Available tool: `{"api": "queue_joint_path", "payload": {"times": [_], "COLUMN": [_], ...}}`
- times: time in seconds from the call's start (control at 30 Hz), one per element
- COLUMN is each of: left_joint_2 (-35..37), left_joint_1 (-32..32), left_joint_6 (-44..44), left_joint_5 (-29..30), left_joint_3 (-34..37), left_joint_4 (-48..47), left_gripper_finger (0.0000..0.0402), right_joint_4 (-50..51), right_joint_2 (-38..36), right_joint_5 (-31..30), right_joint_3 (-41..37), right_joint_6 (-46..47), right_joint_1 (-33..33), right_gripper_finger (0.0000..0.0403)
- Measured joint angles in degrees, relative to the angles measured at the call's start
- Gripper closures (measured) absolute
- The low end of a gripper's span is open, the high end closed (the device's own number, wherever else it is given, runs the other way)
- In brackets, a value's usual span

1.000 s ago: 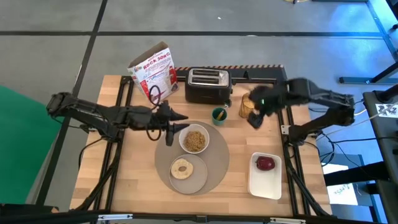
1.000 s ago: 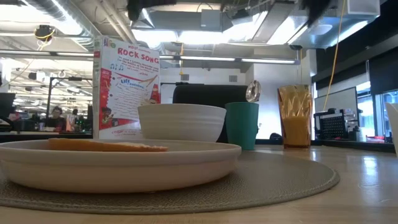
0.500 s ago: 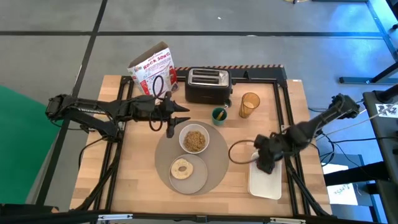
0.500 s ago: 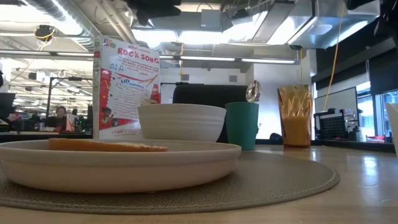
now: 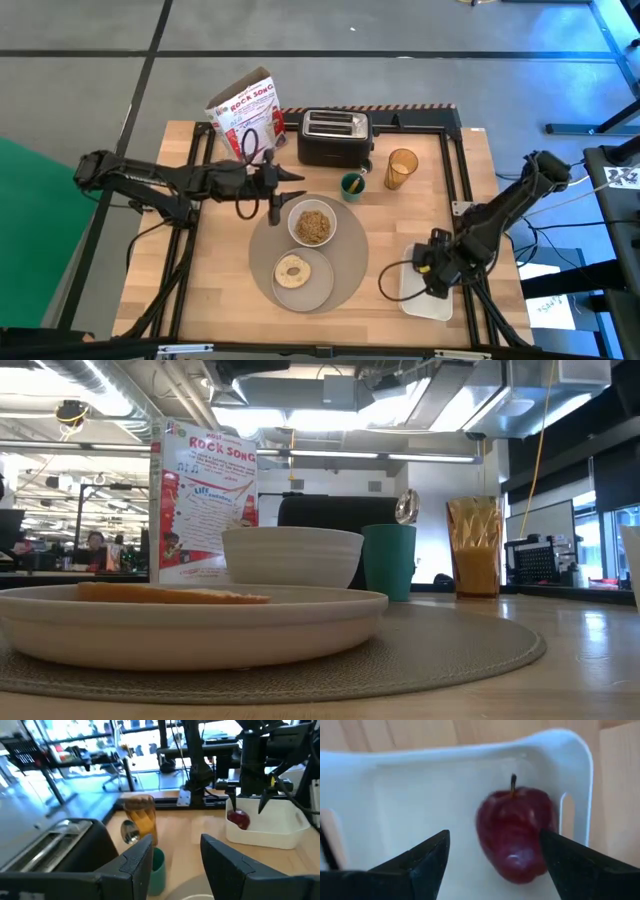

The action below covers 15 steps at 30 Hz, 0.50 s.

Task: Arrange a breakfast setting
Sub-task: Put the apple from the white bin on the brown plate to the right of the toasted bread

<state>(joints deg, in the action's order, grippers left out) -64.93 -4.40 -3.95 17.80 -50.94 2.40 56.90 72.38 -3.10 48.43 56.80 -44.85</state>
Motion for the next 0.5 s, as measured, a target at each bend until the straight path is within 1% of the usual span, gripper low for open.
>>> {"api": "queue_joint_path", "payload": {"times": [0.1, 0.27, 0.4, 0.5], "left_joint_2": [0.0, 0.0, 0.0, 0.0], "left_joint_1": [-1.3, -1.7, -1.7, -1.7], "left_joint_6": [-0.8, -0.8, 1.3, 4.0], "left_joint_5": [3.2, 8.6, 10.2, 10.3], "left_joint_3": [0.0, 0.0, 0.0, 0.0], "left_joint_4": [0.1, 0.7, 1.4, 1.3], "left_gripper_finger": [0.0225, 0.0197, 0.0185, 0.0183], "right_joint_4": [0.3, 1.7, 0.9, 0.6], "right_joint_2": [0.0, 0.0, 0.0, 0.0], "right_joint_5": [-0.4, -0.3, -0.7, -3.2], "right_joint_3": [-1.8, -4.1, -5.9, -6.5], "right_joint_6": [-0.1, -0.1, -0.1, -0.2], "right_joint_1": [-0.7, -0.6, -0.6, -0.6], "right_gripper_finger": [0.0081, 0.0041, 0.0034, 0.0034]}}
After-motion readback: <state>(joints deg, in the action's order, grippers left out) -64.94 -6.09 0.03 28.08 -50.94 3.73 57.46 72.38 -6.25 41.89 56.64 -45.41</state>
